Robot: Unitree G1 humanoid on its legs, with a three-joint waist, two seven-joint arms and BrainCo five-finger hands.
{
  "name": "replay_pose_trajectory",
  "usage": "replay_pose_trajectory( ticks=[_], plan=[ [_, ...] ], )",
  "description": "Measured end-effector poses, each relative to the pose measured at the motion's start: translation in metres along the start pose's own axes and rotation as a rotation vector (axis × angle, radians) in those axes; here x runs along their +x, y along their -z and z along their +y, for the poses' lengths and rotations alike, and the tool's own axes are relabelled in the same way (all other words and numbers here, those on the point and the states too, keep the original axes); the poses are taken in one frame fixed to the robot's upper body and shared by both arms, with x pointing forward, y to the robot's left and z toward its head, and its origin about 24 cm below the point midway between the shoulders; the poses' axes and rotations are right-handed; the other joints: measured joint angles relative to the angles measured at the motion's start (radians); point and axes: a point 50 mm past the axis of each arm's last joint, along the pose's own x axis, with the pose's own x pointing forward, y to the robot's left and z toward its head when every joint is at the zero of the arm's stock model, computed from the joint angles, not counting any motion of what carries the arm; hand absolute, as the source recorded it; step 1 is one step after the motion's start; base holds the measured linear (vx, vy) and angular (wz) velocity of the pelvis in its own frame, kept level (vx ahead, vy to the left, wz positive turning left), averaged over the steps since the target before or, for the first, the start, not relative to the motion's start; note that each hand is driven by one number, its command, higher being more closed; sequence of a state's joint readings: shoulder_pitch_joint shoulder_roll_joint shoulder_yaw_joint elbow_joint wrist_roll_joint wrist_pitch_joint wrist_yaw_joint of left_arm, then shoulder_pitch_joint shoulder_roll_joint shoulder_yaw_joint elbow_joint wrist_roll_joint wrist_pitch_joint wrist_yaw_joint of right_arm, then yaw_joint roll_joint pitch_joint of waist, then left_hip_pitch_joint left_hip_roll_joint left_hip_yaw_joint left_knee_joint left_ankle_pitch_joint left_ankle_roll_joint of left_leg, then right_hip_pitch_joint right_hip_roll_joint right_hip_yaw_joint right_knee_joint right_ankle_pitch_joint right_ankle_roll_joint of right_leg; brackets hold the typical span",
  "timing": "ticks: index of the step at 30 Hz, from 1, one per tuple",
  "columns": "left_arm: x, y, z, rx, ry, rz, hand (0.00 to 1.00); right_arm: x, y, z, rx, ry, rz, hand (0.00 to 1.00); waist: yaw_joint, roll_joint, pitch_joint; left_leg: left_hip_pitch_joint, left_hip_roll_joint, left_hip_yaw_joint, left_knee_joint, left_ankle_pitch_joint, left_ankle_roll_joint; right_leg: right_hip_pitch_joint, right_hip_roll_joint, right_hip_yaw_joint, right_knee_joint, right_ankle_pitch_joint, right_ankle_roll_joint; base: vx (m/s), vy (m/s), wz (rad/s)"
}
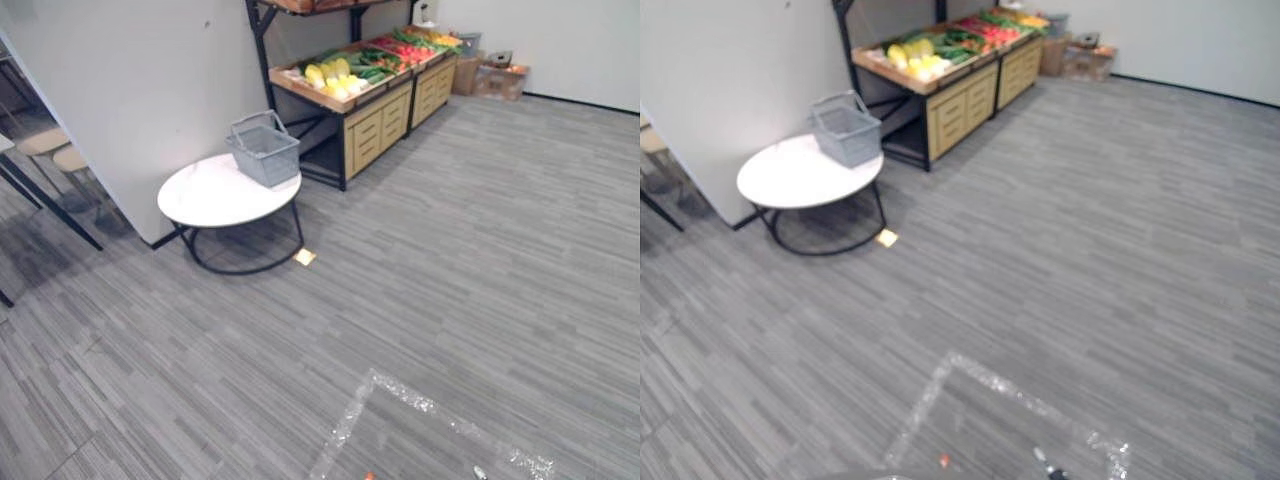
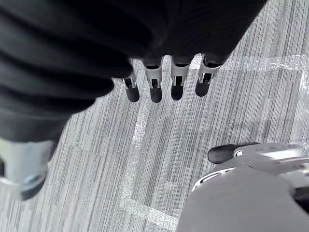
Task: Pick vegetable in the basket
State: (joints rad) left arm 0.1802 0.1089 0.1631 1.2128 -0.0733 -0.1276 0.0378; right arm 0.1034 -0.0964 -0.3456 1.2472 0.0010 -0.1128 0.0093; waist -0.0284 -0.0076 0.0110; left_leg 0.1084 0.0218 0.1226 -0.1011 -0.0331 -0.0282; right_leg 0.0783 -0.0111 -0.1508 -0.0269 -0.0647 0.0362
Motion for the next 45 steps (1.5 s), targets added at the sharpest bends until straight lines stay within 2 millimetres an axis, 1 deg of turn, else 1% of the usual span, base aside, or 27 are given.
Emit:
replay_pose_trajectory(
  ticks=[5,29,31,33,34,35,37,38,40,41,42,43,44,45],
  plan=[
    [0.0,-0.001,0.002,0.004,-0.003,-0.002,0.0,0.0,0.002,0.001,0.001,-0.003,0.007,0.0,0.0,-0.008,0.006,0.0,0.0,0.001,0.0,-0.001,-0.001,0.001,0.0,0.0,-0.004,0.0,0.0,0.0,0.0,0.0],
    [0.001,-0.005,0.0,0.041,0.011,-0.012,0.0,0.0,0.001,0.002,0.01,-0.005,0.006,0.0,0.001,-0.006,0.021,0.0,0.004,0.012,0.0,-0.006,-0.008,0.0,0.005,0.012,-0.009,0.001,0.001,0.0,0.0,0.0],
    [0.002,-0.007,-0.001,0.04,0.012,-0.016,0.0,0.0,0.0,0.002,0.009,-0.005,0.002,0.0,0.001,-0.003,0.032,0.0,0.006,0.015,0.001,-0.005,-0.008,-0.005,0.006,0.015,0.002,0.0,0.0,0.0,-0.002,-0.04],
    [0.003,-0.012,-0.003,0.037,0.015,-0.027,0.0,0.002,-0.009,0.004,0.007,-0.011,-0.018,0.0,0.004,0.004,0.055,-0.004,0.009,0.029,0.004,-0.001,-0.009,-0.031,0.007,0.024,0.046,-0.009,-0.012,-0.04,-0.009,-0.18],
    [0.003,-0.015,-0.002,0.036,0.013,-0.035,0.0,0.003,-0.016,0.007,0.006,-0.018,-0.038,0.0,0.001,-0.002,0.072,-0.025,0.01,0.033,0.006,0.005,-0.008,-0.075,0.005,0.029,0.095,-0.026,-0.014,-0.08,-0.012,-0.15],
    [0.004,-0.016,-0.002,0.03,0.01,-0.038,0.0,0.004,-0.018,0.008,0.009,-0.02,-0.043,0.0,0.0,0.001,0.072,-0.036,0.009,0.033,0.006,0.008,-0.008,-0.092,0.003,0.029,0.113,-0.033,-0.014,-0.07,-0.019,-0.06],
    [0.005,-0.022,0.0,0.008,-0.001,-0.052,0.0,0.003,-0.016,0.012,0.051,-0.025,-0.044,0.0,0.002,-0.009,0.096,-0.037,0.006,0.028,0.006,0.013,-0.012,-0.125,-0.006,0.022,0.179,-0.066,-0.019,-0.04,-0.039,0.1],
    [0.005,-0.022,0.001,-0.006,-0.013,-0.053,0.0,0.003,-0.014,0.012,0.057,-0.022,-0.042,0.0,0.002,-0.015,0.102,-0.038,0.004,0.026,0.006,0.009,-0.019,-0.14,-0.012,0.02,0.221,-0.09,-0.022,-0.05,-0.048,0.09],
    [0.005,-0.021,0.003,-0.029,-0.027,-0.05,0.0,0.002,-0.013,0.013,0.061,-0.026,-0.038,0.0,0.003,-0.019,0.103,-0.036,0.002,0.027,0.007,0.003,-0.024,-0.16,-0.018,0.02,0.267,-0.12,-0.026,-0.02,-0.048,0.06],
    [0.005,-0.022,0.006,-0.055,-0.04,-0.051,0.0,0.002,-0.012,0.014,0.075,-0.024,-0.039,0.0,0.003,-0.03,0.11,-0.054,0.005,0.032,0.062,-0.03,-0.033,-0.166,-0.025,0.02,0.302,-0.152,-0.03,-0.01,-0.079,0.09],
    [0.004,-0.022,0.007,-0.107,-0.055,-0.057,0.0,0.002,-0.01,0.013,0.086,-0.02,-0.035,0.0,0.007,-0.029,0.113,-0.12,0.028,0.038,0.225,-0.109,-0.05,-0.169,-0.022,0.02,0.327,-0.177,-0.047,0.0,-0.082,0.05],
    [0.004,-0.021,0.006,-0.152,-0.063,-0.062,0.0,0.001,-0.01,0.012,0.099,-0.016,-0.04,0.0,0.016,-0.03,0.113,-0.166,0.049,0.05,0.347,-0.151,-0.056,-0.164,-0.014,0.019,0.332,-0.188,-0.056,0.0,-0.147,0.12],
    [0.004,-0.024,0.005,-0.209,-0.071,-0.077,0.0,0.001,-0.012,0.011,0.107,-0.012,-0.056,0.0,0.013,-0.021,0.129,-0.303,0.097,0.059,0.647,-0.17,-0.026,-0.154,-0.006,-0.001,0.352,-0.208,-0.067,0.02,-0.139,0.24],
    [0.004,-0.026,0.006,-0.232,-0.074,-0.088,0.0,0.0,-0.01,0.01,0.097,-0.012,-0.055,0.0,0.014,-0.025,0.15,-0.406,0.13,0.041,0.879,-0.121,0.003,-0.129,-0.006,-0.017,0.377,-0.227,-0.081,0.05,-0.125,0.3]
  ],
)
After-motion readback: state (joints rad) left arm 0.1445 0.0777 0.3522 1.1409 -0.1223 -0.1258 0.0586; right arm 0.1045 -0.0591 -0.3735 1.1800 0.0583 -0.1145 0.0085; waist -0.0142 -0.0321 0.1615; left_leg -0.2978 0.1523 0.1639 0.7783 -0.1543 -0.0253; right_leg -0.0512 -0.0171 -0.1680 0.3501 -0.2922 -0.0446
